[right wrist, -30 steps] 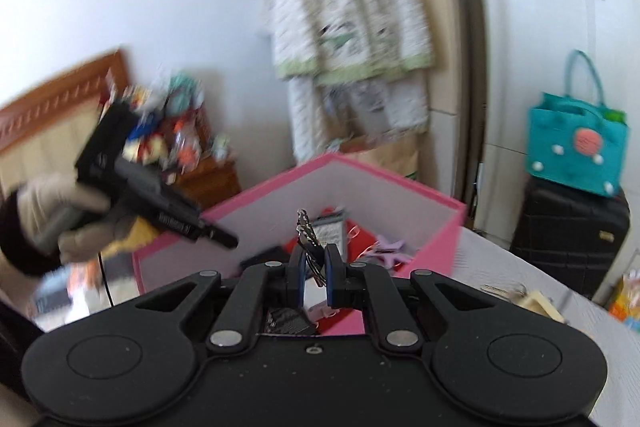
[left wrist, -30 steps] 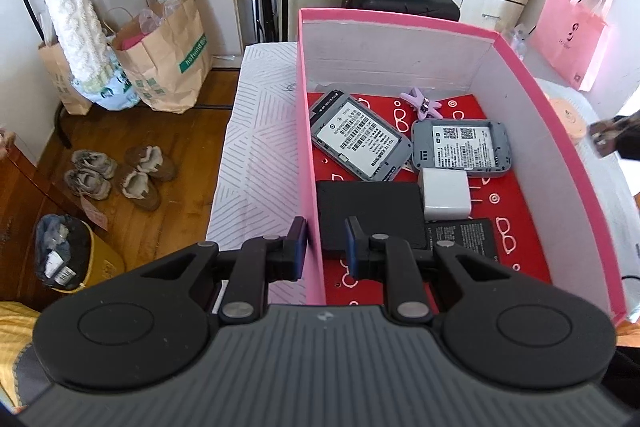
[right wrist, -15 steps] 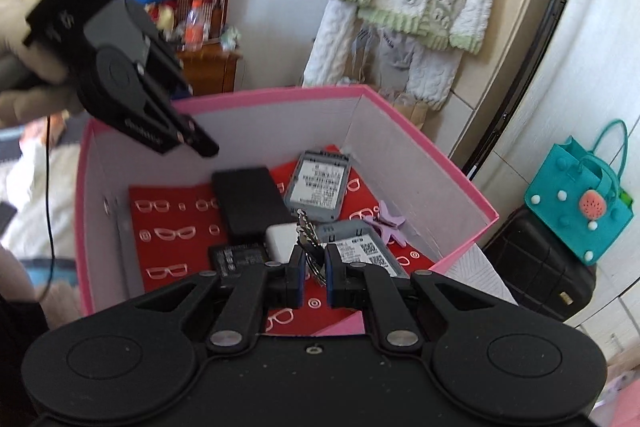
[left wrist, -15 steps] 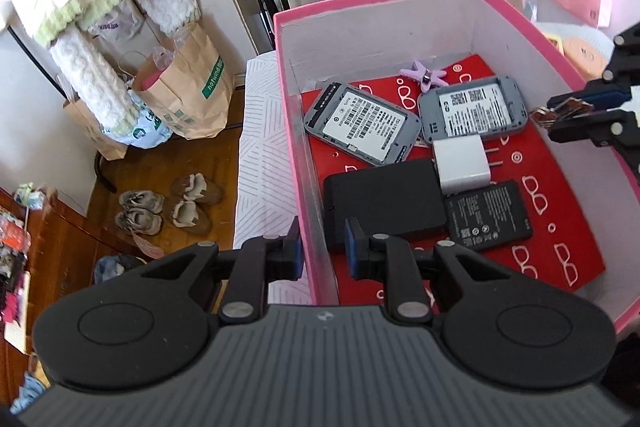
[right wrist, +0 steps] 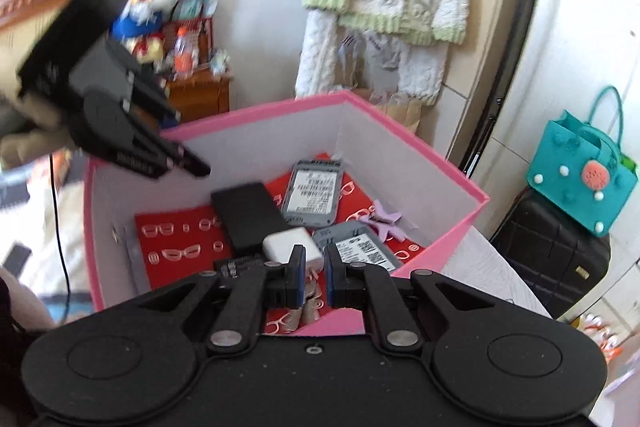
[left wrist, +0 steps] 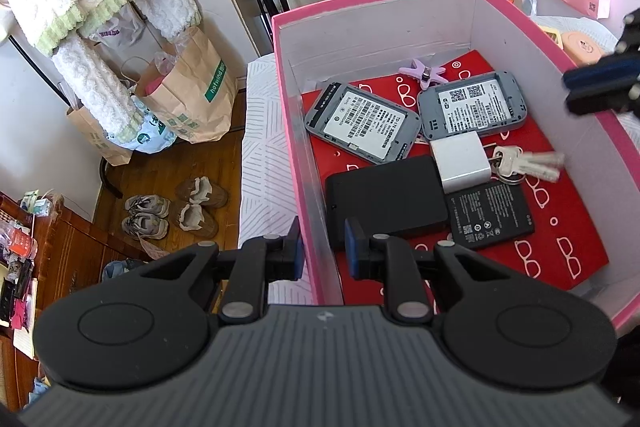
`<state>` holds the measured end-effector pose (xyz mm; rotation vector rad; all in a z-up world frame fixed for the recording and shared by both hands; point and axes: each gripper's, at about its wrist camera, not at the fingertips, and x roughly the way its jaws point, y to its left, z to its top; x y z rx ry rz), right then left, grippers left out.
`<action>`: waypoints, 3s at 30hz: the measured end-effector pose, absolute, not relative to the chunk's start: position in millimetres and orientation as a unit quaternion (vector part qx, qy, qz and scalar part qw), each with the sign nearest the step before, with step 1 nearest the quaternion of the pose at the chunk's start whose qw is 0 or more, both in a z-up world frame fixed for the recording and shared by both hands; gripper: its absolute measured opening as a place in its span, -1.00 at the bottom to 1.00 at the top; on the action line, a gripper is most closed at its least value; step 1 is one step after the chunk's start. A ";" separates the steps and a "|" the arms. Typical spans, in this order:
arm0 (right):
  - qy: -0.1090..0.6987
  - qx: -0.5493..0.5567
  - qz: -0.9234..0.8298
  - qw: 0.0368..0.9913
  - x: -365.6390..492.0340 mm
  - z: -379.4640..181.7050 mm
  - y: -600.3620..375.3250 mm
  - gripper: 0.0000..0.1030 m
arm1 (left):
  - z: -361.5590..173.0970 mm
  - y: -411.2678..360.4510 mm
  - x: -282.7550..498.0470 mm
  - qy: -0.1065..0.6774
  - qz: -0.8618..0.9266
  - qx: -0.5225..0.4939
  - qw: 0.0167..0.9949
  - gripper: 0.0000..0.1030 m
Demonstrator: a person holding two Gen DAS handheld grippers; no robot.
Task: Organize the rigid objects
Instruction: 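Carry the keys into the pink box and release them beside the battery, then reach the right gripper to the pink round case and grasp it, then carry the pink round case into the box and open the right gripper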
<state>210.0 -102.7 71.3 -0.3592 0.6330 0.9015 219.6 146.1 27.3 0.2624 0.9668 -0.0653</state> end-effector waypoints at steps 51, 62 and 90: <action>0.379 -0.002 0.144 0.914 308.4 -53.4 -255.1 0.64 | 29.7 150.5 215.1 0.457 -0.047 0.106 0.882 -0.63; 0.372 0.013 0.125 0.920 301.3 -46.9 -260.3 0.57 | 30.7 150.7 213.7 0.456 -0.050 0.108 0.882 -0.64; 0.353 0.132 0.177 0.909 266.5 -7.6 -283.3 0.57 | 33.1 153.9 210.7 0.457 -0.063 0.109 0.881 -0.68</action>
